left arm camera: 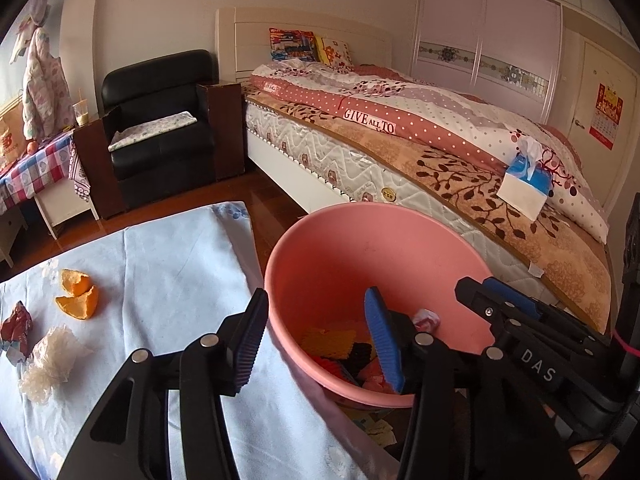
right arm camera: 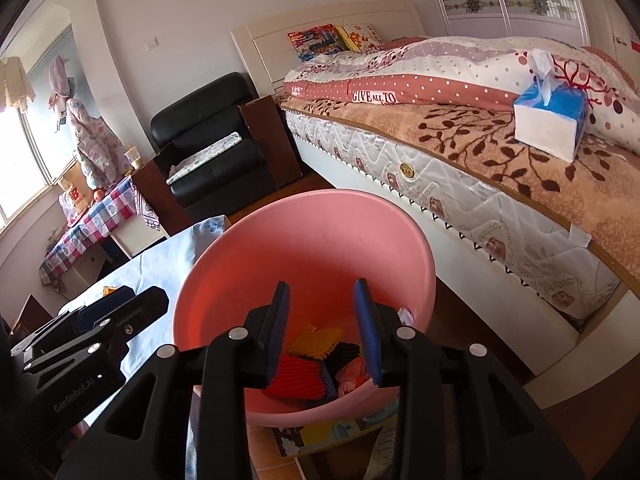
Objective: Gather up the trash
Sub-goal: 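Withdraw both open tools from the bucket back over the table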
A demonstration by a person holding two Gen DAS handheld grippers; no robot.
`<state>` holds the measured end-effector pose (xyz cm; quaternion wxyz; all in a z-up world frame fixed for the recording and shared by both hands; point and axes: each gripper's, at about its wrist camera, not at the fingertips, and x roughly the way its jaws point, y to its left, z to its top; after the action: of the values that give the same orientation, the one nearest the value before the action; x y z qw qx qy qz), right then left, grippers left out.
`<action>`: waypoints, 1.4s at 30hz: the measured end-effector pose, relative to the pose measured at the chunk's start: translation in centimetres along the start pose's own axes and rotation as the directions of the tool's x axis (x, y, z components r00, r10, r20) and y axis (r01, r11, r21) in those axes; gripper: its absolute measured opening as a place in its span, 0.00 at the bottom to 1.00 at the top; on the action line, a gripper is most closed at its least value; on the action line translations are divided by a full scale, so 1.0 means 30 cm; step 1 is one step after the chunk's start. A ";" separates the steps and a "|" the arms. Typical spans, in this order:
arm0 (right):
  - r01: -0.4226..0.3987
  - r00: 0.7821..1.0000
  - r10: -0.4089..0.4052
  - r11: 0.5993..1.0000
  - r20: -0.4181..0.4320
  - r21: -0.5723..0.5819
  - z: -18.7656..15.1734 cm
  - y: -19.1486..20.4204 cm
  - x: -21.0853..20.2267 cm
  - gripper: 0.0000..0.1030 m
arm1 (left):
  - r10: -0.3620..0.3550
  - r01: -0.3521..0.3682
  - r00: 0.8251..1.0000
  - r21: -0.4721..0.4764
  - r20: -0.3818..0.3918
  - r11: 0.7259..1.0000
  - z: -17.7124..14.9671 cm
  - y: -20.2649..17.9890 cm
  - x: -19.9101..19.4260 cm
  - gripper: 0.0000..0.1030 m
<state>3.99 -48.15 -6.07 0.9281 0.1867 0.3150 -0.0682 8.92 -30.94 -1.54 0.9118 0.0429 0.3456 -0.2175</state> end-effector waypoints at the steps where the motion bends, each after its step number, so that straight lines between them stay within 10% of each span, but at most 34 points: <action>1: -0.001 1.000 0.001 1.000 0.002 -0.002 -0.001 0.005 -0.005 0.33 | 0.005 -0.005 1.000 -0.006 0.001 1.000 -0.002 0.008 -0.006 0.48; 42: -0.297 0.954 0.293 0.915 -0.057 -0.272 -0.161 0.624 -0.153 0.33 | 0.297 -0.271 0.954 -0.290 0.047 0.918 -0.277 0.705 -0.547 0.50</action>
<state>2.23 -28.98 -1.13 0.9422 0.1008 0.2966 0.1186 1.92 -3.95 1.27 0.9452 -0.0469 0.3215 -0.0332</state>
